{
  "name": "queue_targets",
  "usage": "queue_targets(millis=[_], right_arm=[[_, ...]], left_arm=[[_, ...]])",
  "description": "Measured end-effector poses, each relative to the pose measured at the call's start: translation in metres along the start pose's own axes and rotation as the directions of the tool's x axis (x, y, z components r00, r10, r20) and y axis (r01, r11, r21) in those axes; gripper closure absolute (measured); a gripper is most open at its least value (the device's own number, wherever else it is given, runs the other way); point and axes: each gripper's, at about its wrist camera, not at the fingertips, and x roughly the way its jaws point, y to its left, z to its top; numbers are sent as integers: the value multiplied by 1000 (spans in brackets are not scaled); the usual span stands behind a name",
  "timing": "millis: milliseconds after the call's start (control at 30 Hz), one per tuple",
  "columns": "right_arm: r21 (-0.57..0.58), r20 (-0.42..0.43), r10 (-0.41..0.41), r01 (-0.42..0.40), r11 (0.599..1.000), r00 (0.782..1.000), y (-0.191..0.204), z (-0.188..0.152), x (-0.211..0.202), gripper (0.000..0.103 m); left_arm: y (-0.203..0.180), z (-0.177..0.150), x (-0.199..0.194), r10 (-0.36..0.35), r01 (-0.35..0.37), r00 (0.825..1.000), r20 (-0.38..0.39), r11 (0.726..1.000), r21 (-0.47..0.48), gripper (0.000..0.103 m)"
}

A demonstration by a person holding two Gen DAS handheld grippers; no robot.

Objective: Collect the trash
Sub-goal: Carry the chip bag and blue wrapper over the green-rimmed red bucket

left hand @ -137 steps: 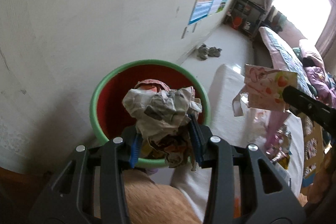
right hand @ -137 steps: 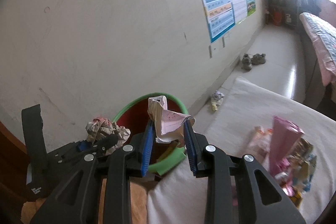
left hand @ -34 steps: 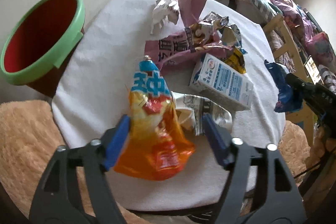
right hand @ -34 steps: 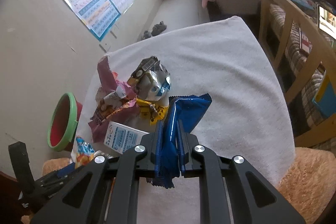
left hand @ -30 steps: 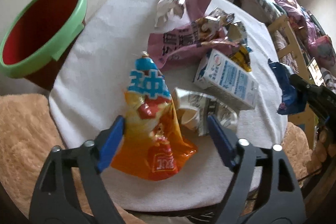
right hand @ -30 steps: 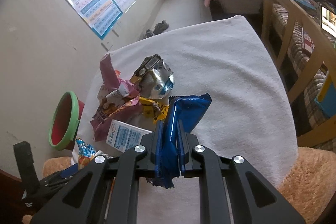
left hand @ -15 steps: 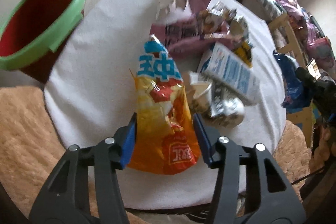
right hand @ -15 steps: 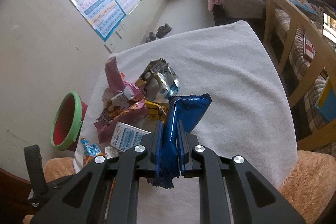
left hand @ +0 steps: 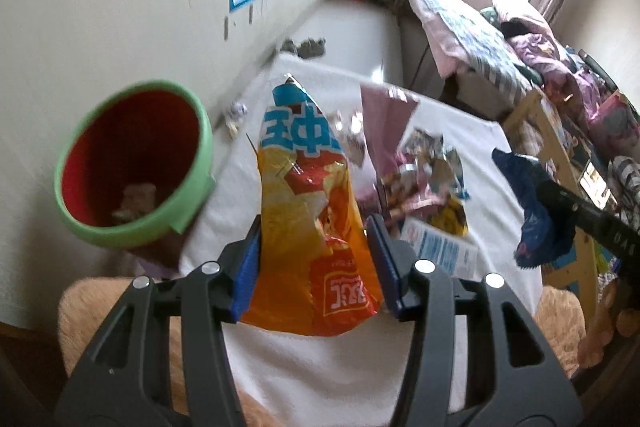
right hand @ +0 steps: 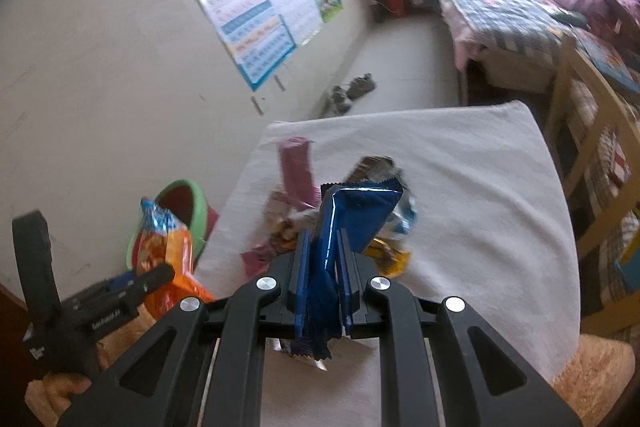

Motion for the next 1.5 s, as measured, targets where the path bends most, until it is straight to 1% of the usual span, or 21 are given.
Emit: queue_targets(millis=[167, 267, 500, 767, 900, 1000, 1267, 1500], right_arm=[[-69, -1, 46, -46, 997, 999, 32, 9, 7, 90], [-102, -7, 70, -70, 992, 998, 49, 11, 12, 90], [-179, -37, 127, -131, 975, 991, 93, 18, 29, 90], [-261, -70, 166, -179, 949, 984, 136, 21, 47, 90], [-281, -97, 175, -196, 939, 980, 151, 22, 60, 90], [-307, -117, 167, -195, 932, 979, 163, 23, 72, 90], [-376, -155, 151, -200, 905, 976, 191, 23, 104, 89], [-424, -175, 139, -202, 883, 975, 216, 24, 131, 89]], left_arm=[[13, 16, -8, 15, -14, 999, 52, 999, -29, 54], [24, 22, -10, 26, -23, 997, 69, 998, -52, 54], [59, 24, -14, 60, -50, 995, 80, 992, -119, 54], [94, 22, -15, 100, -84, 992, 80, 979, -184, 54], [110, 21, -16, 119, -100, 990, 78, 972, -215, 54], [121, 20, -15, 135, -114, 988, 75, 966, -234, 54], [154, 13, -8, 183, -165, 982, 38, 947, -277, 54], [181, 22, 4, 211, -196, 977, 15, 933, -301, 54]])
